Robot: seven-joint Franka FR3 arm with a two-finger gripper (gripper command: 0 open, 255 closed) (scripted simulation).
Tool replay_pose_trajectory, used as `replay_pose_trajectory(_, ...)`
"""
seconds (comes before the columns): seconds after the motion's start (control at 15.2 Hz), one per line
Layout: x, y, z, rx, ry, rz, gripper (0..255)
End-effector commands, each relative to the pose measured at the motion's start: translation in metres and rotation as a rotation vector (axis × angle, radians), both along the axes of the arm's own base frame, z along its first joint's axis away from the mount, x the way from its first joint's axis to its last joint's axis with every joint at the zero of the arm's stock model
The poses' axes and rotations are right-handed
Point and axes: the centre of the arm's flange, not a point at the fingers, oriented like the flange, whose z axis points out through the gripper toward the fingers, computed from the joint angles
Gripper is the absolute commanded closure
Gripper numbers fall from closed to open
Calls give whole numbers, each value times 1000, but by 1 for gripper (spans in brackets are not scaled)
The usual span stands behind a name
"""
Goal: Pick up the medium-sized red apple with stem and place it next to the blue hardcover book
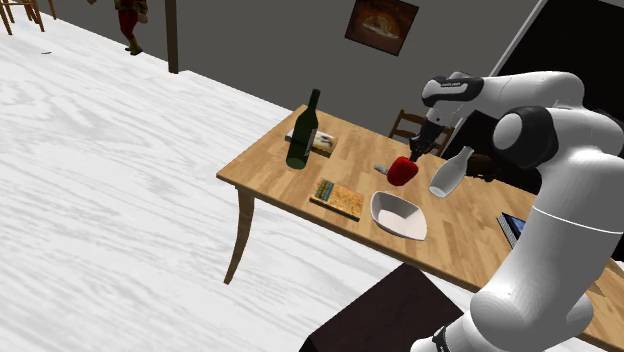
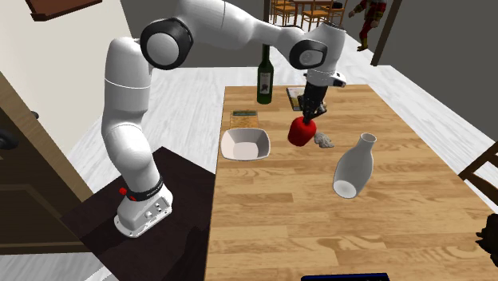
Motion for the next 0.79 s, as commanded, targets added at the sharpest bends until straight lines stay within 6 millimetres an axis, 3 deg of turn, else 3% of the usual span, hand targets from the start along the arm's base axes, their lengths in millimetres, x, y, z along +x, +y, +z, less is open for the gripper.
replay_pose_trajectory(0.0, 1, 0, 10, 0, 0, 0, 255)
replay_pose_trajectory(0.73, 1, 0, 68, 0, 0, 0, 255)
